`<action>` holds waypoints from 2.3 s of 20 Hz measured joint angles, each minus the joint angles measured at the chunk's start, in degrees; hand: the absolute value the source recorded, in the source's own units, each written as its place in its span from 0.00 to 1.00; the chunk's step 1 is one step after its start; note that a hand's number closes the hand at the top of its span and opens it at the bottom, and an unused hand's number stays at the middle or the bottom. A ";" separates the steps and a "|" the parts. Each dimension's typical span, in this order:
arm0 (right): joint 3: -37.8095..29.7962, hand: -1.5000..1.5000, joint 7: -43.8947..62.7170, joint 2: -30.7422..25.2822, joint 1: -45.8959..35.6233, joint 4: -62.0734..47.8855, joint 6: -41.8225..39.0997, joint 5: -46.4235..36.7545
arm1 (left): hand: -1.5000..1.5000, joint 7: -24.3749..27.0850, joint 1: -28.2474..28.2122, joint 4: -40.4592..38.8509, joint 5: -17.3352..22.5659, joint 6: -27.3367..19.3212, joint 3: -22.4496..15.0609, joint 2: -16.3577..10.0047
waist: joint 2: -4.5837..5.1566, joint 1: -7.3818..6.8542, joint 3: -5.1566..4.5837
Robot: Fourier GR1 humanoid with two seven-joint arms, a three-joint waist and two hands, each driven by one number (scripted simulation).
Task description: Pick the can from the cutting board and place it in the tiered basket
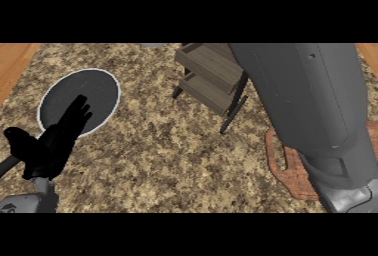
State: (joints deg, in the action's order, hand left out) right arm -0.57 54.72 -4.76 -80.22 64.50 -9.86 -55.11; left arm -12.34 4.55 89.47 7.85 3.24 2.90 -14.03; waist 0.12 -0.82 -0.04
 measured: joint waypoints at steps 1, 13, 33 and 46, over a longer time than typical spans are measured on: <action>-0.41 1.00 -0.81 -0.53 -0.17 -0.57 2.25 -0.81 | 0.50 -0.05 0.30 0.04 0.03 -0.01 -0.09 0.20 | 0.09 -0.09 -0.01; -3.81 0.00 -6.80 0.14 -3.56 -13.12 17.06 -3.15 | 0.50 -1.55 0.50 1.21 -0.71 0.13 -0.20 0.88 | 0.11 -0.33 0.00; -17.62 0.00 -5.73 -4.59 -3.83 -2.11 36.85 4.87 | 0.50 0.38 -1.27 0.43 -0.95 0.99 1.48 0.91 | -0.31 0.87 0.05; -24.29 0.00 2.39 -19.85 9.05 25.84 22.60 10.67 | 0.50 -0.70 -2.50 1.61 -0.94 0.94 2.39 0.91 | -0.72 2.26 0.10</action>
State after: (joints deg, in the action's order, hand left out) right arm -24.86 57.11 -24.62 -71.17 90.34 12.74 -44.43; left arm -13.04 2.05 91.08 6.92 4.18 5.28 -13.12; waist -0.60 1.44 0.05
